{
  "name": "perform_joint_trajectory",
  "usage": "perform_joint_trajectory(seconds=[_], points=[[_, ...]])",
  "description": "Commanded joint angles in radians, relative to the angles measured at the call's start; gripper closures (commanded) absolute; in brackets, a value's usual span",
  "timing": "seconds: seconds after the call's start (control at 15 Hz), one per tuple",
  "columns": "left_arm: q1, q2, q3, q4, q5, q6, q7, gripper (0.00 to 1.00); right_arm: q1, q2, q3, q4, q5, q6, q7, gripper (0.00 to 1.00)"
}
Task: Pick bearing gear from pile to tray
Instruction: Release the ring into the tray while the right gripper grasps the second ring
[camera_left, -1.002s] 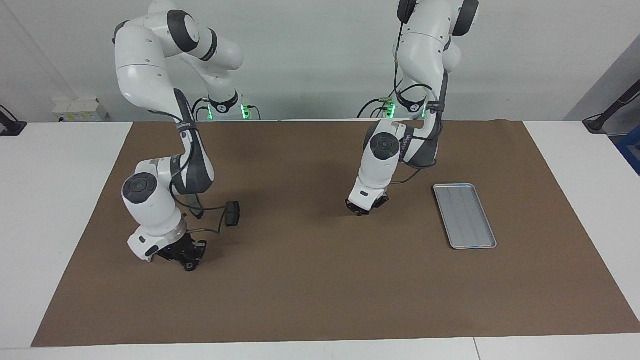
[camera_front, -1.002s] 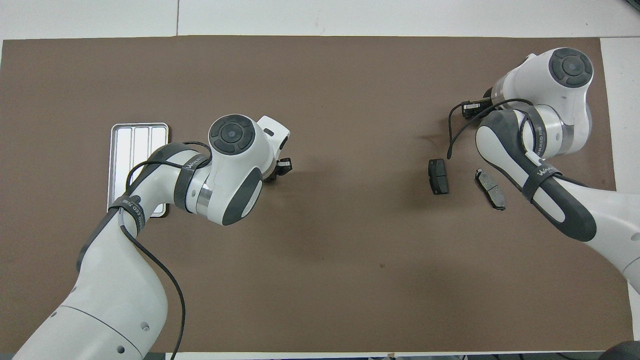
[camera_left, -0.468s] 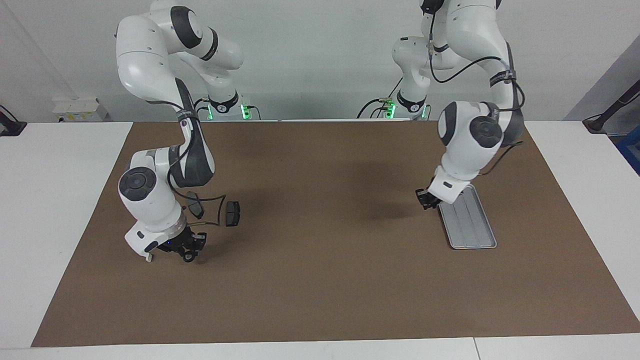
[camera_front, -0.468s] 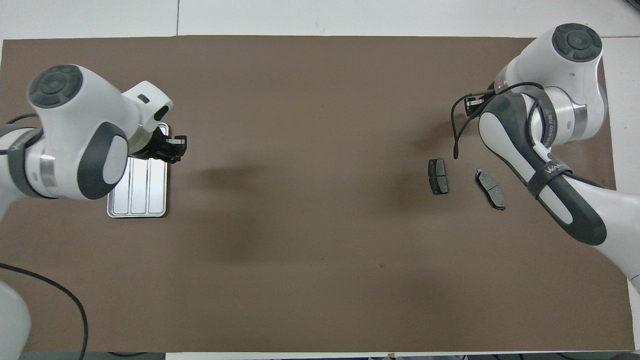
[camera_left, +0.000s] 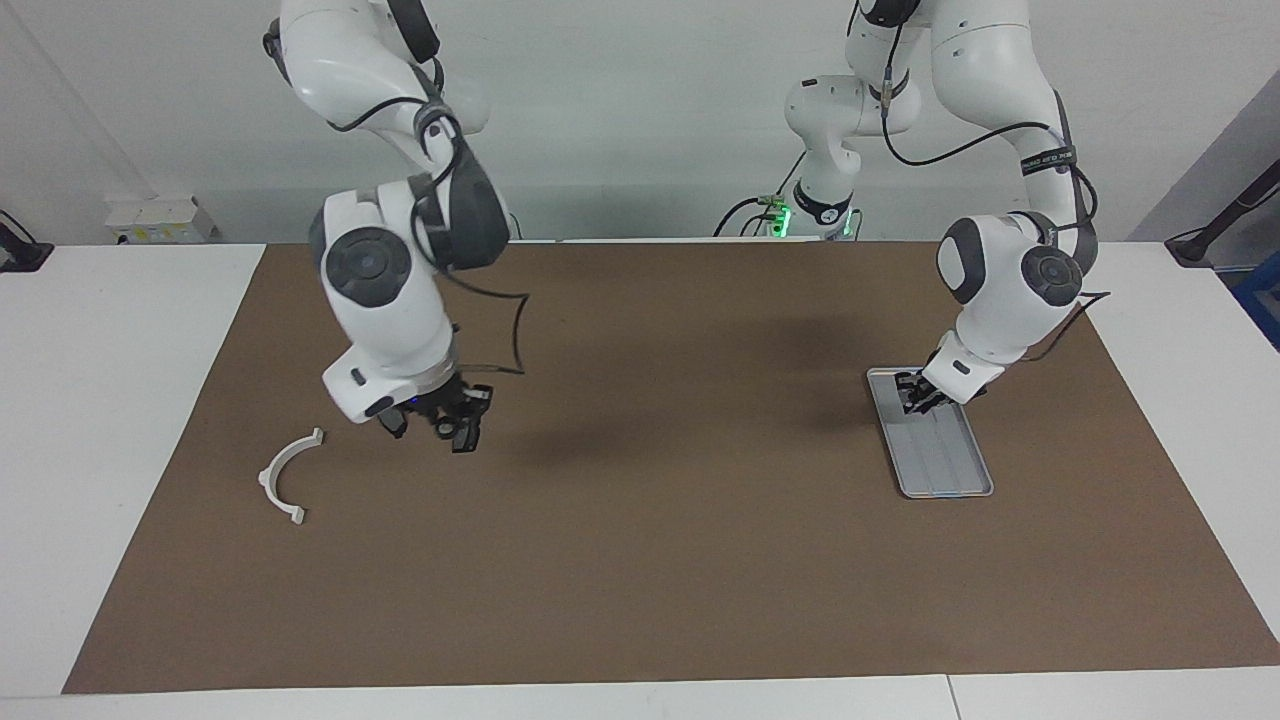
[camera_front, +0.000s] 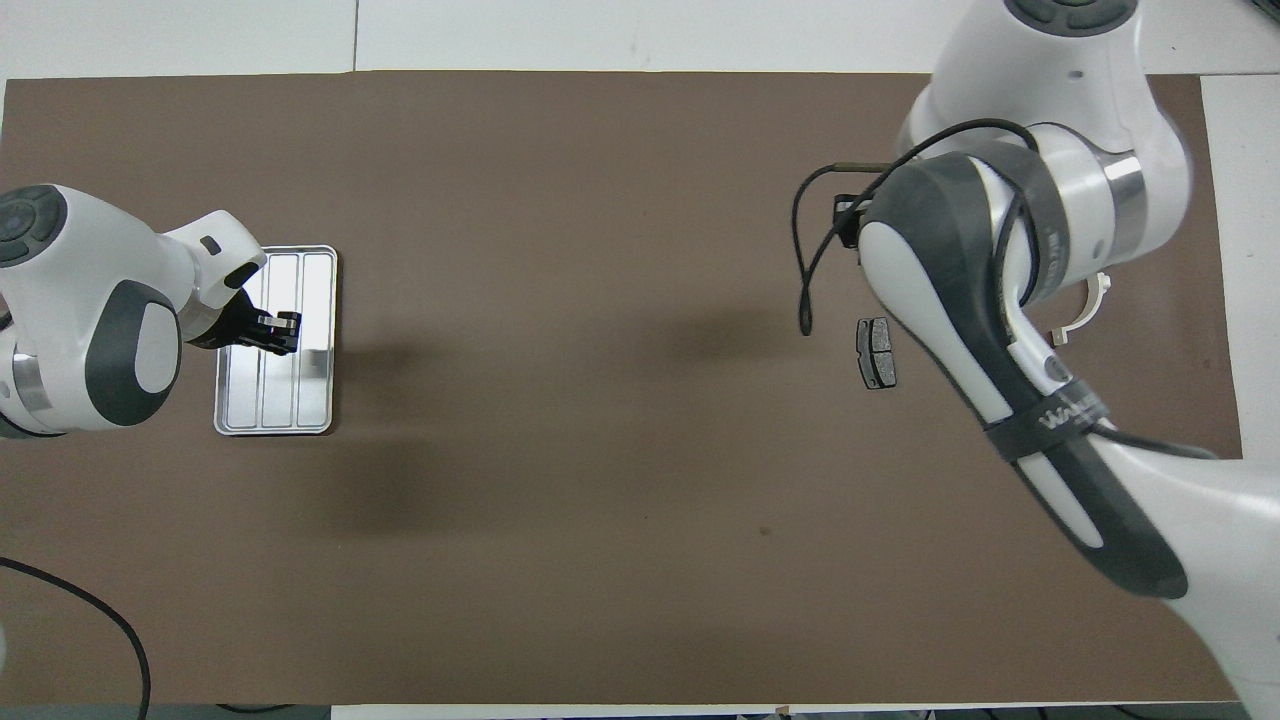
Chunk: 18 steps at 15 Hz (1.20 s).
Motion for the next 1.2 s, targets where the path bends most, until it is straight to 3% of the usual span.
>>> perform_joint_trajectory(seconds=[0.0,0.2,0.47,0.6,0.87,1.14], points=[[0.053,-0.056,-0.012,-0.076,0.006,0.039,0.063,0.83,0.114,0.021,-0.003,0.039,0.056,0.032,0.301,1.0],[0.061,-0.076,-0.012,-0.135,0.004,0.071,0.056,0.82,0.237,0.035,-0.003,0.019,0.056,0.137,0.545,1.0],[0.062,-0.098,-0.012,-0.201,0.004,0.143,0.048,0.81,0.318,0.051,-0.006,-0.108,0.038,0.327,0.679,1.0],[0.061,-0.102,-0.012,-0.218,0.004,0.148,0.036,0.81,0.384,0.128,-0.011,-0.104,-0.029,0.41,0.789,1.0],[0.061,-0.11,-0.012,-0.246,0.004,0.197,0.036,0.81,0.417,0.212,-0.011,-0.113,-0.094,0.555,0.883,1.0],[0.061,-0.11,-0.014,-0.26,0.004,0.211,0.018,0.8,0.429,0.233,-0.014,-0.149,-0.122,0.642,0.906,1.0]])
